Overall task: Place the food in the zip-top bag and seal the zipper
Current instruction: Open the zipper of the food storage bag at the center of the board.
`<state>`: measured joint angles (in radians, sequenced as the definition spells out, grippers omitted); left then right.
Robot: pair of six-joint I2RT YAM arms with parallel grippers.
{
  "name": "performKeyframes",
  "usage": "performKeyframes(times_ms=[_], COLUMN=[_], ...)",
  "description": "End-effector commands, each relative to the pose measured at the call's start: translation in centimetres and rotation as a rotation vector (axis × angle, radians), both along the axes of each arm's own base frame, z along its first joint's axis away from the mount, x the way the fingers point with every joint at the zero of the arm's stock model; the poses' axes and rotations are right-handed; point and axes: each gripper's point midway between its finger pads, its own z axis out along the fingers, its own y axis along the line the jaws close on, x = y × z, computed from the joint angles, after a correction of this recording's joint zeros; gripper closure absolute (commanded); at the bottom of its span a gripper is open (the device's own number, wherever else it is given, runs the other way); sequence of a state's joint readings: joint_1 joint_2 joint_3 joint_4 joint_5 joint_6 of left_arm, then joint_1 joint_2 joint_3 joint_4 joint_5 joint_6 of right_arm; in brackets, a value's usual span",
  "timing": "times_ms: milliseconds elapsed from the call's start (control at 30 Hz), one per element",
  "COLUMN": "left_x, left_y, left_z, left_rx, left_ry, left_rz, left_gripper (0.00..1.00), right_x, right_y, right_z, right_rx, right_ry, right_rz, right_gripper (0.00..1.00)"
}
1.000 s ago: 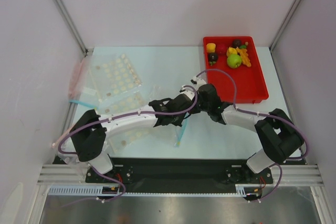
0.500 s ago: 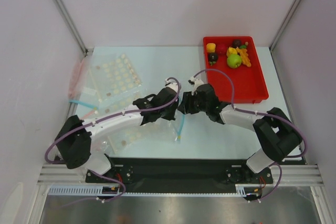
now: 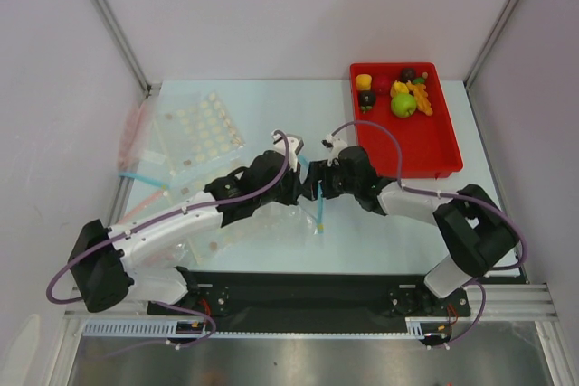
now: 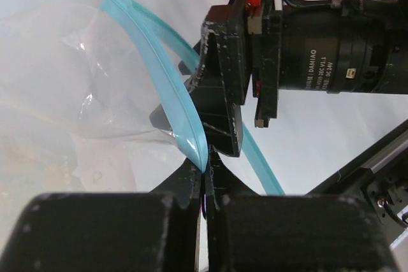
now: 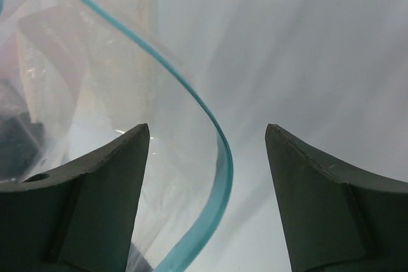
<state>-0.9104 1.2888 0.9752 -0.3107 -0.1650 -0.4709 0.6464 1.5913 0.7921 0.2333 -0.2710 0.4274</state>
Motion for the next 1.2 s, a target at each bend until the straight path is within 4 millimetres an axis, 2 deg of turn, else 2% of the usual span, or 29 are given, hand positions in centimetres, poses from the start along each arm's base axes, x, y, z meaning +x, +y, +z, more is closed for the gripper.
performKeyframes(times_ms=[0, 133, 300, 333, 367, 400, 467, 500, 533, 600, 700, 767, 833, 867, 900, 1100, 1167], left_x=[-0.3, -0.3, -0.2, -0.3, -0.5, -0.5, -0.6, -0.6, -0.5, -0.3, -0.1, 0.0, 0.1, 0.1, 0.1, 0.3, 0.4], left_y=[-1.5, -1.5, -0.8, -0.8, -0.7, -0.7, -0.4, -0.4, 0.0, 0.3, 0.7, 1.0, 1.1, 1.1, 1.2, 1.7, 1.9], left_z=[0.9, 1.1, 2.1, 2.8, 2.8, 2.9, 3.4, 3.4, 3.3, 3.2, 3.1, 3.1, 3.2, 3.2, 3.3, 3.2, 3.1], left_rx=[-0.08, -0.083, -0.086, -0.11, -0.117, -0.124, -0.136, -0.134, -0.121, -0.107, -0.084, -0.076, -0.072, -0.071, -0.071, -0.054, -0.048], left_ry=[-0.003, -0.012, -0.059, -0.078, -0.082, -0.085, -0.096, -0.096, -0.096, -0.096, -0.099, -0.101, -0.103, -0.105, -0.107, -0.113, -0.118], left_rz=[-0.043, -0.05, -0.044, -0.047, -0.052, -0.054, -0.049, -0.046, -0.03, -0.013, 0.005, 0.015, 0.022, 0.024, 0.027, 0.048, 0.058], left_gripper=[1.0, 1.0, 1.0, 1.0, 1.0, 1.0, 1.0, 1.0, 1.0, 1.0, 1.0, 1.0, 1.0, 1.0, 1.0, 1.0, 1.0], right_x=[-0.6, -1.5, -2.2, -2.4, -2.4, -2.4, -1.1, -0.8, 0.6, 1.3, 2.5, 3.2, 3.4, 3.4, 3.4, 4.2, 4.1], right_y=[1.1, 2.1, 2.5, 2.7, 2.8, 2.8, 2.0, 1.3, 0.2, -1.1, -3.0, -4.2, -4.3, -4.4, -4.4, -6.4, -6.0], right_z=[3.6, 4.7, 4.8, 4.7, 4.6, 4.5, 4.0, 3.1, 2.7, 1.8, 0.3, -1.0, -1.3, -1.5, -1.6, -1.9, -1.9], right_rx=[0.118, 0.171, 0.189, 0.193, 0.195, 0.188, 0.138, 0.09, 0.042, -0.002, -0.041, -0.072, -0.077, -0.085, -0.09, -0.131, -0.104], right_ry=[-0.085, -0.101, -0.092, -0.087, -0.086, -0.085, -0.1, -0.077, -0.094, -0.072, -0.029, 0.005, 0.022, 0.033, 0.036, 0.05, 0.061], right_rz=[0.035, 0.096, 0.139, 0.157, 0.161, 0.158, 0.083, 0.042, -0.047, -0.114, -0.216, -0.267, -0.273, -0.27, -0.27, -0.356, -0.338], right_gripper=[0.21, 0.21, 0.22, 0.23, 0.26, 0.33, 0.41, 0.5, 0.55, 0.66, 0.72, 0.72, 0.68, 0.64, 0.55, 0.4, 0.37])
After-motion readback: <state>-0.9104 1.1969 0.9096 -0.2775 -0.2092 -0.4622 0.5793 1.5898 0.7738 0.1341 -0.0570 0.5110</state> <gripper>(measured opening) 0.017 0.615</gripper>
